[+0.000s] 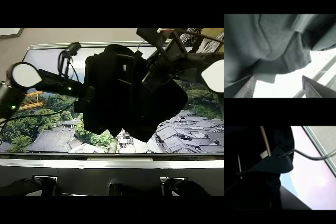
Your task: Fold the clothes and pants, and hang the long-sleeved shirts on hangers.
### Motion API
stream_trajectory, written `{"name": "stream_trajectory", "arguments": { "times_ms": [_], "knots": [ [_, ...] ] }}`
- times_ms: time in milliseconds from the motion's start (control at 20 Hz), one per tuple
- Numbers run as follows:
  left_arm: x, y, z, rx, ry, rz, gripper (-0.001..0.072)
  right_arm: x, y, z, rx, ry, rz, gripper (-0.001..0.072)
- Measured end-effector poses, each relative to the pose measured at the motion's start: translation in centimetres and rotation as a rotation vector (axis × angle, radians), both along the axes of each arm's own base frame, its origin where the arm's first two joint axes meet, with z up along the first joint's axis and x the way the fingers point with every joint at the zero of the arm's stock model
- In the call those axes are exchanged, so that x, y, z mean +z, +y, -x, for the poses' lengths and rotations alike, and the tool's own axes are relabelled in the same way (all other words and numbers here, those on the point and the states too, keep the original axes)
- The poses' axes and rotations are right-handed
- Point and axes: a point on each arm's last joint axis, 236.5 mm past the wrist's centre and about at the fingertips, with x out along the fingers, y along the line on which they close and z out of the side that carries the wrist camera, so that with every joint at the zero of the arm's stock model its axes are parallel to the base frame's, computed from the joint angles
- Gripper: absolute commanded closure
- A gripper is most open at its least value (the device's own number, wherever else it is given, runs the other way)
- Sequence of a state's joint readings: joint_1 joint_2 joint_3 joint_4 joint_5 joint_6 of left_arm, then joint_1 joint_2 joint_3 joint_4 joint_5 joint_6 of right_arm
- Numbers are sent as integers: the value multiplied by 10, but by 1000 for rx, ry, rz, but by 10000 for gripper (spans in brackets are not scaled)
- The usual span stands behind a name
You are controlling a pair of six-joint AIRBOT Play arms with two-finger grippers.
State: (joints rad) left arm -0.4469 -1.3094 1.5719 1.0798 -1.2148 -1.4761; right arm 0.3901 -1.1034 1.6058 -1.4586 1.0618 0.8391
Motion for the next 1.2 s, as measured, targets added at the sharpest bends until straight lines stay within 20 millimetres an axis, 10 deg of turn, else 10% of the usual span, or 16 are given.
{"name": "stream_trajectory", "arguments": {
  "times_ms": [500, 1200],
  "knots": [
    [48, 117, -26, -6, -302, -144, 37, -5, 13, 10, 162, -46, 120, 689],
    [-4, 73, -19, -478, -367, -62, 116, -32, 50, 38, 413, 31, 138, 688]
  ]
}}
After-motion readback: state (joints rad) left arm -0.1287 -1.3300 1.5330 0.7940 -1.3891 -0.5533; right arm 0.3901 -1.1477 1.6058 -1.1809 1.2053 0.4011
